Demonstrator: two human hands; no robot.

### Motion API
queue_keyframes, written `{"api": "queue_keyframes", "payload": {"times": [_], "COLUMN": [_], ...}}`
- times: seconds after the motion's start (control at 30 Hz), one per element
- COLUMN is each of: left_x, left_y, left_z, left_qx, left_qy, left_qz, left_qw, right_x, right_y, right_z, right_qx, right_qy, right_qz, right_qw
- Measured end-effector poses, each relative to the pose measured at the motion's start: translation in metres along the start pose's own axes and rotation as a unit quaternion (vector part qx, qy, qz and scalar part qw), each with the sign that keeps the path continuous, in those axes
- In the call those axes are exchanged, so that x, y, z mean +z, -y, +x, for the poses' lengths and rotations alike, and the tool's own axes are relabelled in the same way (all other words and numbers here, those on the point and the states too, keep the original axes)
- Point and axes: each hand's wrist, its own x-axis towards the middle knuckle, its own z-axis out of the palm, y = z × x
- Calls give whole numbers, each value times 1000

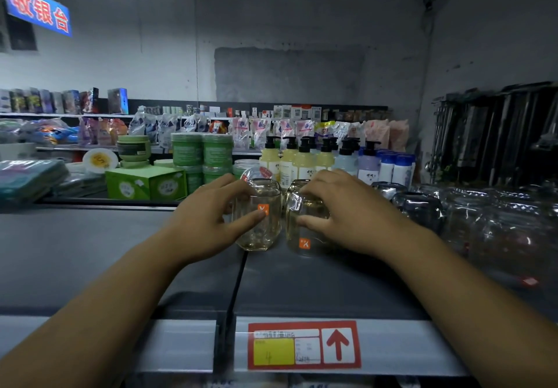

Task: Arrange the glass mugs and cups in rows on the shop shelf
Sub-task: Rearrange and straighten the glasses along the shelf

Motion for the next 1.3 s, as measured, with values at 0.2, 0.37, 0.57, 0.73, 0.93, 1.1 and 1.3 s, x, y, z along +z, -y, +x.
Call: {"api": "queue_keyframes", "payload": {"times": [0.2, 0.37, 0.57, 0.73, 0.93, 1.1, 1.3], "left_x": [-4, -29, -47, -34, -44, -36, -25], "left_y": [-6, -13, -41, -57, -38, -13, -8], "left_z": [4, -2, -11, -18, -35, -42, -51], "left_qx": [15, -79, -198, -232, -271, -269, -216], "left_qy": [4, -32, -129, -110, -13, -31, 10], "left_qz": [-32, -119, -496, -597, -373, -153, -29], "left_qw": [999, 989, 836, 760, 887, 951, 976], "right_x": [3, -3, -18, -13, -33, -42, -22], "right_y": [1, 11, 46, 56, 35, 41, 48], "right_z": [-6, -2, 4, 17, 29, 59, 76], "right_qx": [-11, 8, 122, 145, 78, -22, -56], "right_qy": [-42, -116, -68, -78, 2, 109, 199], "right_qz": [15, 180, 488, 588, 382, 188, 106], "right_qw": [999, 977, 862, 792, 921, 976, 973]}}
